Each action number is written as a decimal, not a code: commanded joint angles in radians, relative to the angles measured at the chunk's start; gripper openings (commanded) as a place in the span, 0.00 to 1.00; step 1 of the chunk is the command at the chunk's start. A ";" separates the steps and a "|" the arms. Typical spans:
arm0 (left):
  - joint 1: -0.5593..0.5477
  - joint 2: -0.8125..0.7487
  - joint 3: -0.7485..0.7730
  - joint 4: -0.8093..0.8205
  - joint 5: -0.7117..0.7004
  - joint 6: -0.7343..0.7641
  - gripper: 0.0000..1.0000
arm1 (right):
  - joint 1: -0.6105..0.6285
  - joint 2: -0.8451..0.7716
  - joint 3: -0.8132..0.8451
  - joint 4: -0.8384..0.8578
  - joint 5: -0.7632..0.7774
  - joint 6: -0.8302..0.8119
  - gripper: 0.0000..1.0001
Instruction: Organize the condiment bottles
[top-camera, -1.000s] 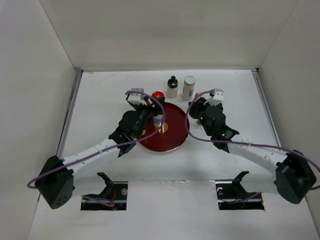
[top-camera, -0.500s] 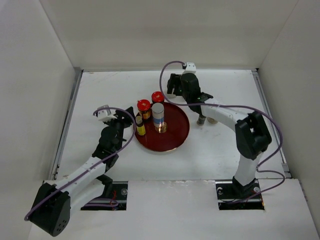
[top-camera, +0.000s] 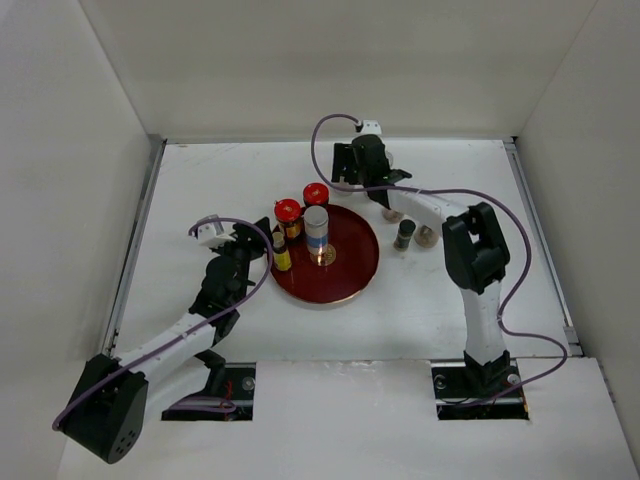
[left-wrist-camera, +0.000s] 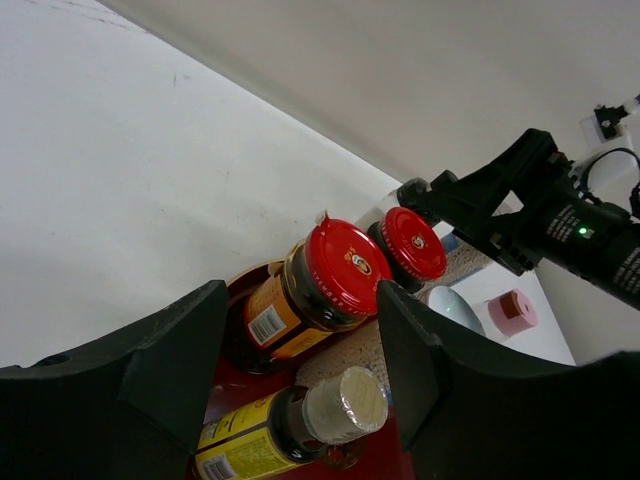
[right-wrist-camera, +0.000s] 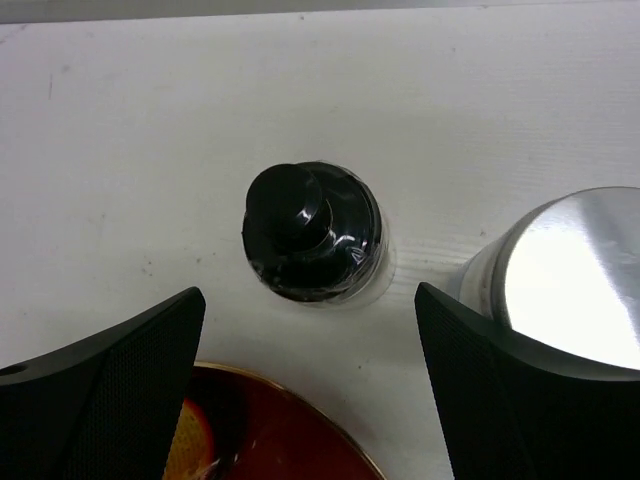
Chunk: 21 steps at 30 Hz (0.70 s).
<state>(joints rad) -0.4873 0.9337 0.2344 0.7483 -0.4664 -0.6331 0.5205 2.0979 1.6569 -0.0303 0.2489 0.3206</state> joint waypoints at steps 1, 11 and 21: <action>-0.006 0.004 -0.007 0.086 0.006 -0.019 0.60 | -0.009 0.033 0.067 -0.002 -0.022 -0.017 0.90; -0.007 0.027 -0.015 0.120 0.003 -0.011 0.60 | -0.003 0.145 0.187 0.020 0.015 -0.046 0.84; -0.006 0.042 -0.014 0.126 0.006 -0.005 0.60 | 0.022 0.073 0.083 0.183 0.096 -0.069 0.61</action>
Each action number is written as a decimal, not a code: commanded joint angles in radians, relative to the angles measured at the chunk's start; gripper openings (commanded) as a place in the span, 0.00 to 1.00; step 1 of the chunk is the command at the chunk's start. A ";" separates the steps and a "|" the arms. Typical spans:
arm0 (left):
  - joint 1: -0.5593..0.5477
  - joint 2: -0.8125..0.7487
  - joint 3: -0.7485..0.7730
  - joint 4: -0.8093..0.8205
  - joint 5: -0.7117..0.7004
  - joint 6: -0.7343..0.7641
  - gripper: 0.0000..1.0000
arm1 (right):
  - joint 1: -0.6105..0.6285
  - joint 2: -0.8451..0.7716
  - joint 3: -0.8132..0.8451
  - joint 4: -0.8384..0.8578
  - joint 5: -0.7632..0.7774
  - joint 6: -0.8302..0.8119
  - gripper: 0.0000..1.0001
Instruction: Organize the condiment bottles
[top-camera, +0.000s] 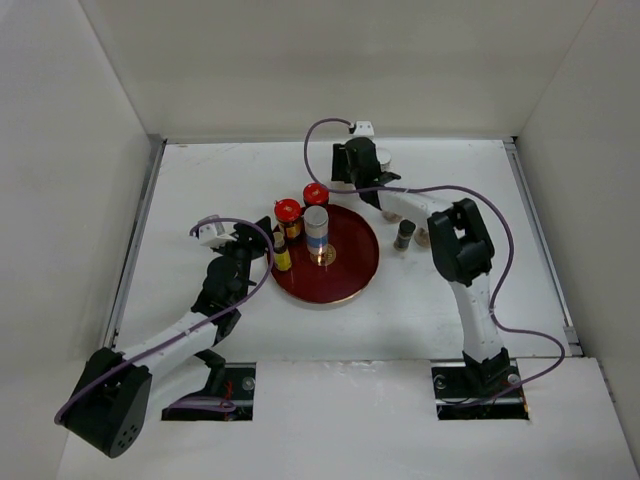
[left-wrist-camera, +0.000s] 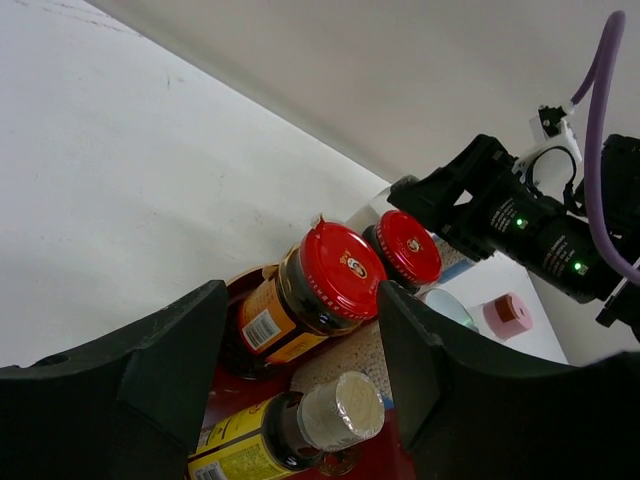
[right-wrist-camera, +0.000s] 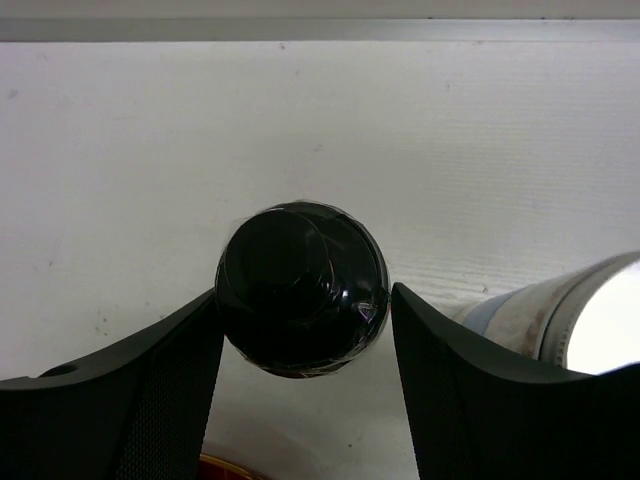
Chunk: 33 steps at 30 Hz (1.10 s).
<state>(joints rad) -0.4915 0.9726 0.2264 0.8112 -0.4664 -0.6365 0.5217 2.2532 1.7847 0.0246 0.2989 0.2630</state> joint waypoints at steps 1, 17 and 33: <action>-0.003 0.006 -0.006 0.065 0.006 -0.002 0.60 | 0.027 -0.111 -0.077 0.161 0.057 -0.011 0.60; 0.000 -0.031 -0.018 0.074 0.003 0.006 0.59 | 0.099 -0.481 -0.459 0.360 0.129 -0.039 0.58; 0.005 -0.028 -0.021 0.075 0.006 0.001 0.59 | 0.180 -0.505 -0.645 0.433 0.100 0.036 0.58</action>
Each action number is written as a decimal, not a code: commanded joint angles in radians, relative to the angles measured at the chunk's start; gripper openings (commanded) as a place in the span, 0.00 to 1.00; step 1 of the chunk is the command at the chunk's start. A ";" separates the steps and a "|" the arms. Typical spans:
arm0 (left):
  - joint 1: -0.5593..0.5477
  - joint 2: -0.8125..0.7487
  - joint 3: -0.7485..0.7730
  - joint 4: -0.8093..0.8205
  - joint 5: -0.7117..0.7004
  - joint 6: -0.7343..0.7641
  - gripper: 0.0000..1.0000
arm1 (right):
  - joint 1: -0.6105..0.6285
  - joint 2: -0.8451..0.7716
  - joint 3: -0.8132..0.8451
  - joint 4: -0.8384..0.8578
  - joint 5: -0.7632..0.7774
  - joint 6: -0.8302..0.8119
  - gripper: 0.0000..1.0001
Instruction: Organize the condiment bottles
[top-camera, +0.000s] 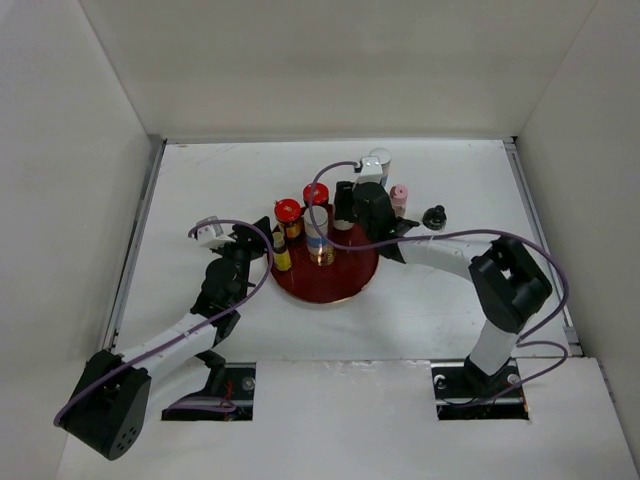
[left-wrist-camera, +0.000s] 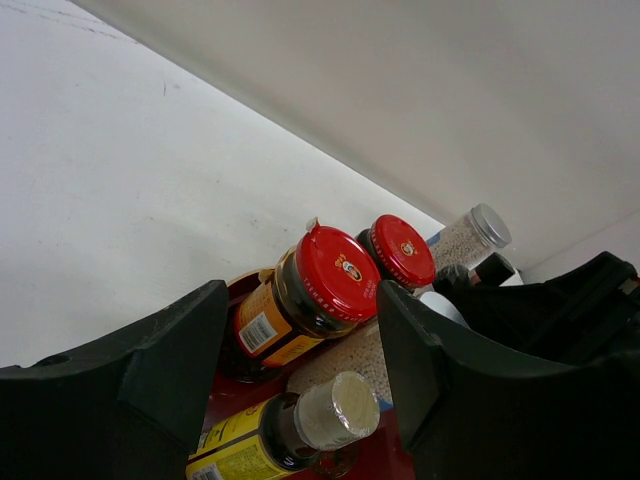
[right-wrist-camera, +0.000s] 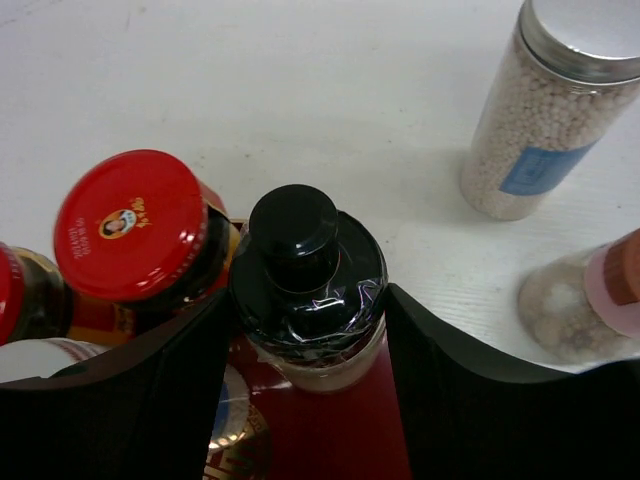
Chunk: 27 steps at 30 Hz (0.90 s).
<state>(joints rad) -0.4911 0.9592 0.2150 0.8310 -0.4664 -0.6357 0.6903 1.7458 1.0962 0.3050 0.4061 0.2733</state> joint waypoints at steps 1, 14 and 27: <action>0.004 -0.017 -0.008 0.056 0.006 0.004 0.59 | 0.013 0.018 0.051 0.151 -0.007 0.026 0.58; 0.004 -0.004 -0.006 0.056 0.006 0.001 0.60 | 0.018 0.043 0.008 0.163 0.010 0.053 0.81; 0.004 0.009 -0.003 0.057 0.005 -0.002 0.60 | -0.106 -0.121 0.040 0.054 -0.089 0.095 0.61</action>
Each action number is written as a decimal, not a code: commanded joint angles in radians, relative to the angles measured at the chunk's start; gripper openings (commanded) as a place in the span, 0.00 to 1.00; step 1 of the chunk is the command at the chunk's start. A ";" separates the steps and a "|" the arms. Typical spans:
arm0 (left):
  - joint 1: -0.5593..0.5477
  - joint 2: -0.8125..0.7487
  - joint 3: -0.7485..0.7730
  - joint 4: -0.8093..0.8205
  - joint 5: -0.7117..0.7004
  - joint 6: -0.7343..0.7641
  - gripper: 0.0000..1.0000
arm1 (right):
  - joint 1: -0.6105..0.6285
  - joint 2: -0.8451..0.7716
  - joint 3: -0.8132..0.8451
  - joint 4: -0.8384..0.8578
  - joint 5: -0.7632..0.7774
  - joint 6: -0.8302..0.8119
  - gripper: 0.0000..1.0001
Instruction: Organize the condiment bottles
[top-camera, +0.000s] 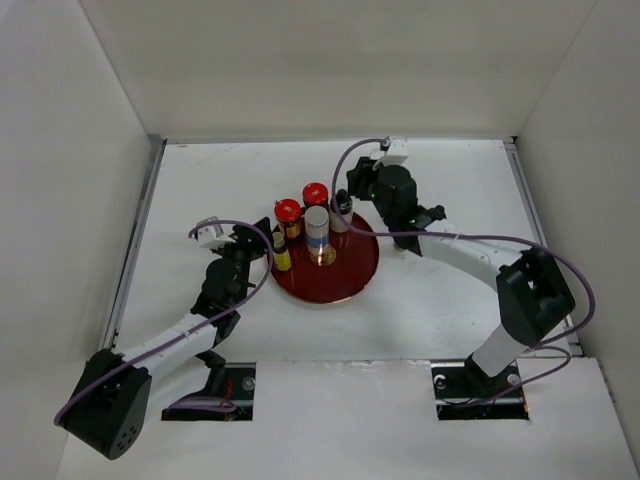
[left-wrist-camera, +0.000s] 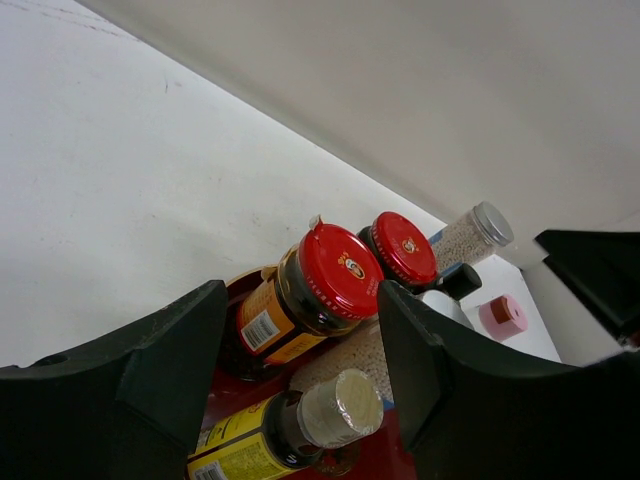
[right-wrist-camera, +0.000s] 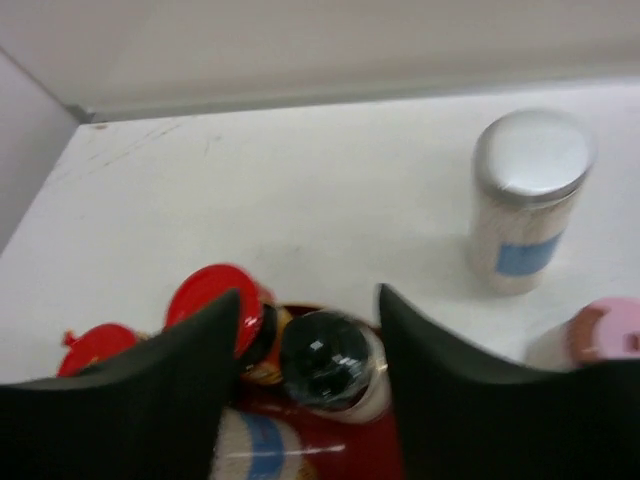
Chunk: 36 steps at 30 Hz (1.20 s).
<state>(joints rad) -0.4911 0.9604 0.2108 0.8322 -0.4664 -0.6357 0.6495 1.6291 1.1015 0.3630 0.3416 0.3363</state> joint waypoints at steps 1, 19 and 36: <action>0.004 0.009 -0.001 0.056 0.006 -0.004 0.60 | -0.089 0.011 0.056 -0.021 -0.026 0.033 0.49; 0.004 0.021 0.001 0.059 0.008 -0.005 0.60 | -0.244 0.342 0.449 -0.276 -0.041 -0.082 0.88; 0.003 0.021 -0.002 0.061 0.002 -0.004 0.60 | -0.216 0.117 0.269 -0.024 0.007 -0.094 0.57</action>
<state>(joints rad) -0.4911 0.9897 0.2108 0.8345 -0.4660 -0.6361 0.4099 1.9114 1.3888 0.1432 0.3195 0.2543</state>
